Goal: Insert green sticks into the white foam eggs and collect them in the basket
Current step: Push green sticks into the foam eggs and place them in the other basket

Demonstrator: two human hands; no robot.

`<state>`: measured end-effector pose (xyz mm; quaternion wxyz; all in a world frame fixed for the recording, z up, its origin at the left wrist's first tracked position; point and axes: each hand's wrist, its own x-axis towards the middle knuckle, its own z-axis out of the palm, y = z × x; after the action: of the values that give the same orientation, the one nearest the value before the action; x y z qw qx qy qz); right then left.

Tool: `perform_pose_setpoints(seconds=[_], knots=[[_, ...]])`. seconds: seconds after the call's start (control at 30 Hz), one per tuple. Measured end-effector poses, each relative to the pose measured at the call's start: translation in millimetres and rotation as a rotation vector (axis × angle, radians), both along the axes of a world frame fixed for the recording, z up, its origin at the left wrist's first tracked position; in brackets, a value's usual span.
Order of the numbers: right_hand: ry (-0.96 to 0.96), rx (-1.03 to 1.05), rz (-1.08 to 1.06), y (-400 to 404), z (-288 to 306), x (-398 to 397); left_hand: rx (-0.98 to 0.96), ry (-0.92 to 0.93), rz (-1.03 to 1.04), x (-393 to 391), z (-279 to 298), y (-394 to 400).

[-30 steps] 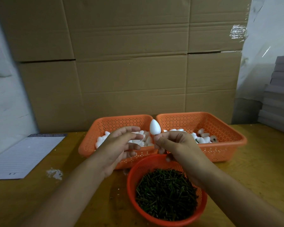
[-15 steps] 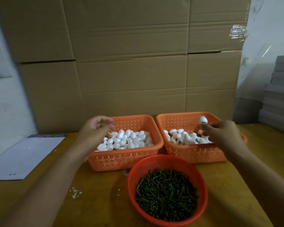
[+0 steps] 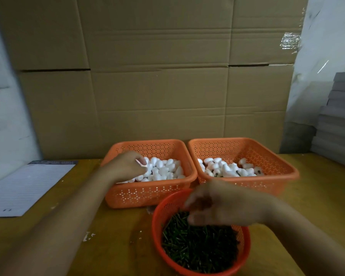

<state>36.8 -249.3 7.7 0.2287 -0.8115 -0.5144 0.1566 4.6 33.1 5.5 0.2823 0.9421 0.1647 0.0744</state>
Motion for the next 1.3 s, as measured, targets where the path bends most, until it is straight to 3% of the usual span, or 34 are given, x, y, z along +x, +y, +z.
perform_pose_setpoints(seconds=[0.23, 0.5, 0.67, 0.9, 1.0, 1.13, 1.3], knots=[[-0.086, -0.198, 0.095, 10, -16, -10, 0.162, 0.257, -0.262, 31, -6, -8], [-0.077, -0.225, 0.089, 11, -18, -10, 0.265, 0.305, -0.287, 41, -9, -10], [-0.065, -0.219, 0.088, 11, -18, -9, 0.277, 0.21, -0.255, 39, -14, -10], [-0.121, -0.171, 0.085, 13, -26, -6, -0.027, -0.293, -0.188, 12, -1, -19], [-0.175, -0.113, 0.056, 15, -31, -4, -0.359, -0.426, -0.298, -7, 7, -35], [-0.225, -0.066, 0.017, 14, -35, -1, -0.831, -0.399, -0.417, -30, 15, -49], [-0.291, -0.045, -0.011, 15, -40, 4, -0.992, -0.324, -0.429, -38, 15, -48]])
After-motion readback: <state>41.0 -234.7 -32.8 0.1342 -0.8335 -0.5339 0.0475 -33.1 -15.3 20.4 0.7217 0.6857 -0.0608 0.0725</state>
